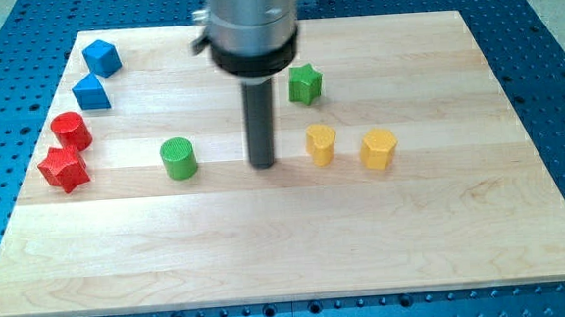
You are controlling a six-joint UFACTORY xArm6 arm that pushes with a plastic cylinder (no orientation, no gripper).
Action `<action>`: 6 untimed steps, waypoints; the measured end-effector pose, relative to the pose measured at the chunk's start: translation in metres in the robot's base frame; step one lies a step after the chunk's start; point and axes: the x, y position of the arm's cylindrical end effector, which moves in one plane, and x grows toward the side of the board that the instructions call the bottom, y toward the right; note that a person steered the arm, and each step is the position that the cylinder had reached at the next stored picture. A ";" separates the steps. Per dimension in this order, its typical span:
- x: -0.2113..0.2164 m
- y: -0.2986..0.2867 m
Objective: Slide the green circle parallel to the left of the yellow heart
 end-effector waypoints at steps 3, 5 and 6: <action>-0.009 -0.096; 0.044 -0.089; -0.002 -0.082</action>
